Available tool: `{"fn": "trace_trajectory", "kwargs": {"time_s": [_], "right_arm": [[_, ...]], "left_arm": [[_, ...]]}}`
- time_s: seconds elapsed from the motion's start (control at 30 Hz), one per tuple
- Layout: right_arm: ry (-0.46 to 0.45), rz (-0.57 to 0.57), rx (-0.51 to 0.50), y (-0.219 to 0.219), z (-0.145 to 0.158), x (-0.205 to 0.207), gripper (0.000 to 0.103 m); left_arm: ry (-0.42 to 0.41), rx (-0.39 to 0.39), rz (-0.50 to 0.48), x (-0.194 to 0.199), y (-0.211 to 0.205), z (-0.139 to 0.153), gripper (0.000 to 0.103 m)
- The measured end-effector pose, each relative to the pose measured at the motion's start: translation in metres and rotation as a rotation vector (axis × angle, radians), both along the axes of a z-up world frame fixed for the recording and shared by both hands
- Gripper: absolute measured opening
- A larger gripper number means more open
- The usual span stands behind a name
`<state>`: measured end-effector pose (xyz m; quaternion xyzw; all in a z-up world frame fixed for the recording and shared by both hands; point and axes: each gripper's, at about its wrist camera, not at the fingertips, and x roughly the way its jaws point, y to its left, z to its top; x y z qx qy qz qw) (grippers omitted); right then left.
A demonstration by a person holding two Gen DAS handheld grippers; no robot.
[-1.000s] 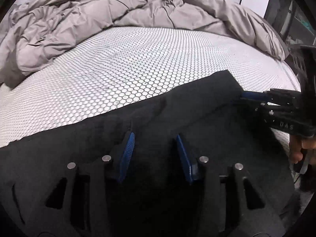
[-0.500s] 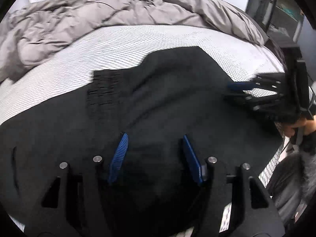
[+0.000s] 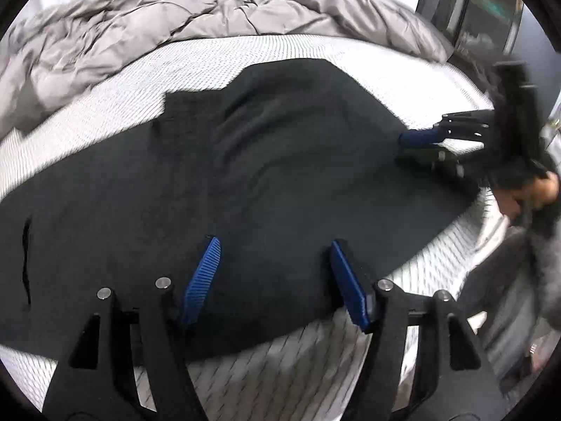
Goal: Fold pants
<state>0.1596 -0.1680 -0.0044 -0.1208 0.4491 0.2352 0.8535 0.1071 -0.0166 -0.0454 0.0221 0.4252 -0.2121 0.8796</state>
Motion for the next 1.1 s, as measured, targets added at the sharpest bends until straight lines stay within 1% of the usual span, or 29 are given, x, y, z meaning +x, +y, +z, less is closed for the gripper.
{"fn": "trace_trajectory", "kwargs": {"time_s": [0.03,0.07,0.13,0.17,0.2,0.23,0.27,0.3,0.33,0.37,0.43,0.47,0.53,0.6,0.67,0.77,0.83,0.87,0.9,0.93,0.97,1.0,1.07,1.1], "right_arm": [[-0.005,-0.015,0.003,-0.010,0.002,0.003,0.035],[-0.005,-0.037,0.012,-0.026,0.002,0.002,0.035],[-0.001,-0.089,0.041,-0.045,0.004,-0.001,0.044],[0.001,-0.128,0.080,-0.055,0.008,-0.003,0.047],[-0.002,-0.156,0.137,-0.059,0.013,0.004,0.048],[-0.006,-0.171,0.196,-0.063,0.018,0.004,0.050],[-0.016,-0.176,0.250,-0.065,0.024,0.002,0.058],[-0.032,-0.180,0.283,-0.068,0.029,0.000,0.071],[-0.053,-0.184,0.301,-0.066,0.033,0.000,0.076],[-0.063,-0.181,0.306,-0.064,0.034,0.001,0.077],[-0.060,-0.172,0.300,-0.057,0.034,0.003,0.078],[-0.052,-0.171,0.299,-0.057,0.033,0.004,0.077],[-0.037,-0.162,0.295,-0.057,0.031,0.002,0.078],[-0.031,-0.152,0.283,-0.054,0.029,0.000,0.078],[-0.028,-0.142,0.275,-0.053,0.028,0.002,0.078],[-0.027,-0.129,0.265,-0.050,0.024,0.005,0.078],[-0.032,-0.122,0.258,-0.048,0.025,0.003,0.078],[-0.035,-0.121,0.258,-0.048,0.026,0.003,0.078],[-0.038,-0.121,0.261,-0.049,0.027,0.003,0.078],[-0.039,-0.122,0.266,-0.050,0.028,0.002,0.078],[-0.039,-0.122,0.271,-0.051,0.028,0.002,0.078],[-0.040,-0.123,0.271,-0.051,0.028,0.002,0.078],[-0.044,-0.126,0.273,-0.051,0.029,0.003,0.078],[-0.045,-0.129,0.274,-0.051,0.029,0.004,0.078]], "left_arm": [[-0.006,-0.019,0.008,-0.008,0.010,0.002,0.063],[-0.006,-0.057,0.022,-0.019,0.024,0.007,0.063],[-0.027,-0.101,0.078,-0.031,0.051,0.016,0.063],[-0.042,-0.116,0.128,-0.040,0.067,0.021,0.067],[-0.058,-0.133,0.188,-0.045,0.083,0.024,0.072],[-0.073,-0.156,0.282,-0.051,0.105,0.026,0.074],[-0.075,-0.180,0.354,-0.055,0.123,0.026,0.075],[-0.063,-0.218,0.435,-0.059,0.144,0.023,0.075],[-0.040,-0.263,0.507,-0.061,0.164,0.018,0.075],[-0.006,-0.324,0.581,-0.064,0.187,0.011,0.075],[0.087,-0.457,0.720,-0.068,0.227,-0.008,0.074],[0.112,-0.537,0.761,-0.071,0.242,-0.015,0.074],[0.110,-0.633,0.789,-0.073,0.259,-0.023,0.073],[0.112,-0.643,0.822,-0.070,0.268,-0.024,0.073],[0.109,-0.643,0.874,-0.062,0.278,-0.026,0.073],[0.134,-0.633,0.927,-0.049,0.285,-0.031,0.073],[0.111,-0.639,0.963,-0.036,0.287,-0.031,0.073],[0.099,-0.632,0.974,-0.030,0.287,-0.031,0.070],[0.082,-0.615,0.987,-0.025,0.287,-0.031,0.060],[0.067,-0.570,1.011,-0.021,0.288,-0.028,0.048],[0.065,-0.519,1.036,-0.013,0.285,-0.027,0.015],[0.063,-0.457,1.056,-0.003,0.283,-0.023,0.005],[-0.003,-0.435,1.063,-0.003,0.271,-0.008,0.002],[-0.051,-0.406,1.039,-0.006,0.261,0.005,0.002]]}}
